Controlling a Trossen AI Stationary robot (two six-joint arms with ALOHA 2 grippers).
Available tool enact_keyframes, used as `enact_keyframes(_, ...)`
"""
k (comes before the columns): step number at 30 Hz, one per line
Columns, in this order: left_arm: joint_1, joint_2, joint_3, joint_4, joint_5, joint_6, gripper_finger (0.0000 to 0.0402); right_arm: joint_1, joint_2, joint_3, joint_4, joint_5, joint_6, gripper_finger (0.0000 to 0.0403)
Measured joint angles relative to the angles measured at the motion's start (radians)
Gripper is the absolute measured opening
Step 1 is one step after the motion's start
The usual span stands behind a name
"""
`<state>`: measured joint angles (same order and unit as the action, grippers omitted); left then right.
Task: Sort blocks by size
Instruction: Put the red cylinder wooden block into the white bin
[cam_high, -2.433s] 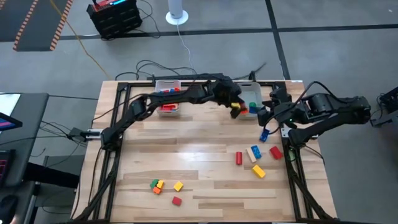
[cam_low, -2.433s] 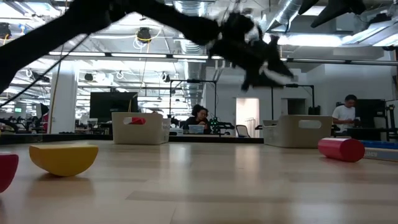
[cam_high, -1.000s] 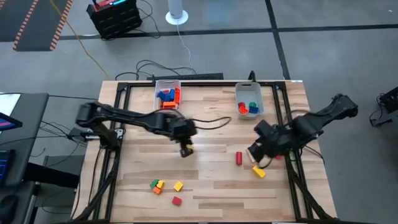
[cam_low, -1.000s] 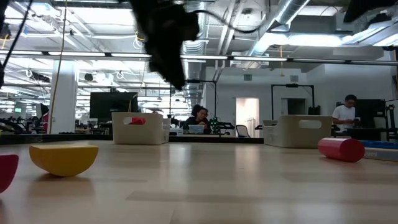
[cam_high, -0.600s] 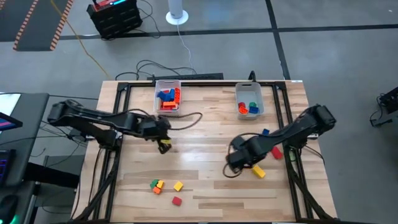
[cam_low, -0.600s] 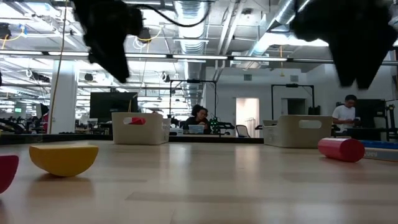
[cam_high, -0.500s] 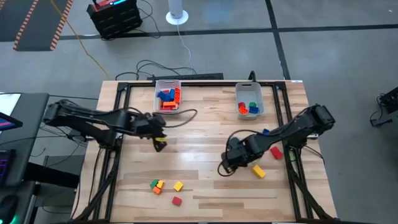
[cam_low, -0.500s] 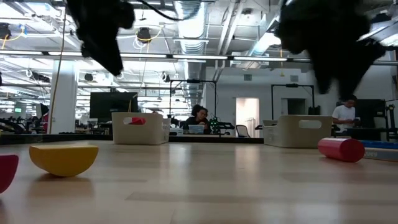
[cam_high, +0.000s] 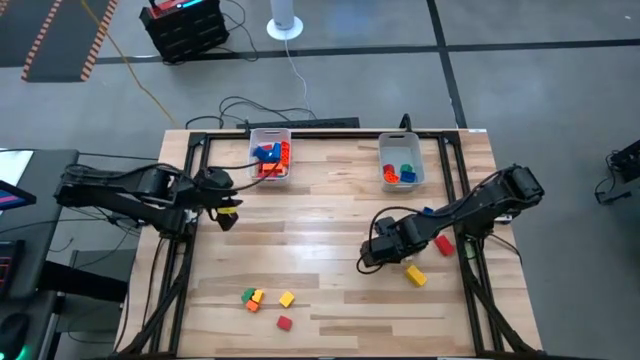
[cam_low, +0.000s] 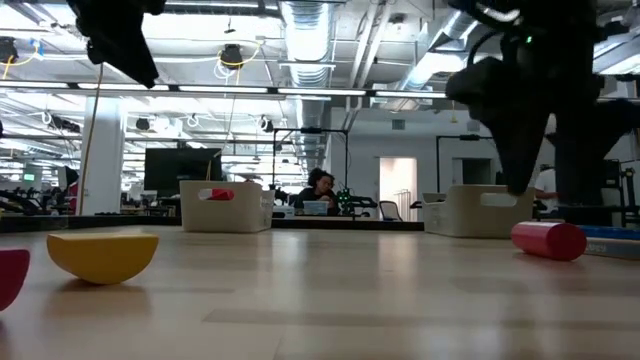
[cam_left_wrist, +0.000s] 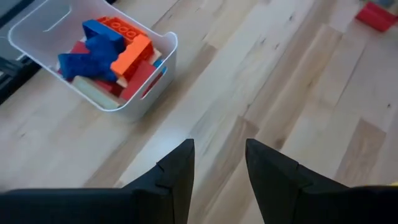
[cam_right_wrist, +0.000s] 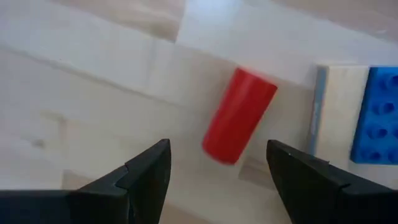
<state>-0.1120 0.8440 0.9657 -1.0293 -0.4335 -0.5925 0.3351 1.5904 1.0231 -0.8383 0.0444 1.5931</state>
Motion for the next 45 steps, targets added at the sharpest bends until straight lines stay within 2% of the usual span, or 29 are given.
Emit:
enact_keyframes(3,0.000,-0.012,0.000,-0.027,-0.002,0.004,0.0137,-0.009,0.000,-0.032,0.067,0.005,0.037,0.0290)
enact_keyframes(7,0.000,-0.012,0.000,-0.055,-0.002,0.004,0.0137,-0.018,0.015,-0.057,0.055,0.005,0.040,0.0290)
enact_keyframes(21,0.000,-0.009,0.000,-0.058,-0.002,0.017,0.0137,-0.058,0.035,-0.153,0.167,-0.005,-0.032,0.0281)
enact_keyframes(27,0.000,-0.009,0.000,-0.057,-0.001,0.013,0.0137,-0.086,0.031,-0.188,0.229,-0.043,-0.077,0.0241)
enact_keyframes(33,0.000,-0.008,0.000,-0.039,0.007,-0.003,0.0137,-0.102,0.035,-0.163,0.192,-0.050,-0.167,0.0154)
enact_keyframes(36,0.000,-0.009,-0.013,0.063,0.034,0.045,0.0137,-0.110,0.028,-0.140,0.210,-0.047,-0.243,0.0149)
enact_keyframes(40,0.000,-0.008,-0.091,0.299,0.131,0.128,0.0137,-0.129,-0.007,-0.073,0.292,0.004,-0.396,0.0149)
enact_keyframes(45,0.000,0.004,-0.228,0.689,0.259,0.105,0.0137,-0.133,-0.067,0.041,0.503,0.113,-0.729,0.0149)
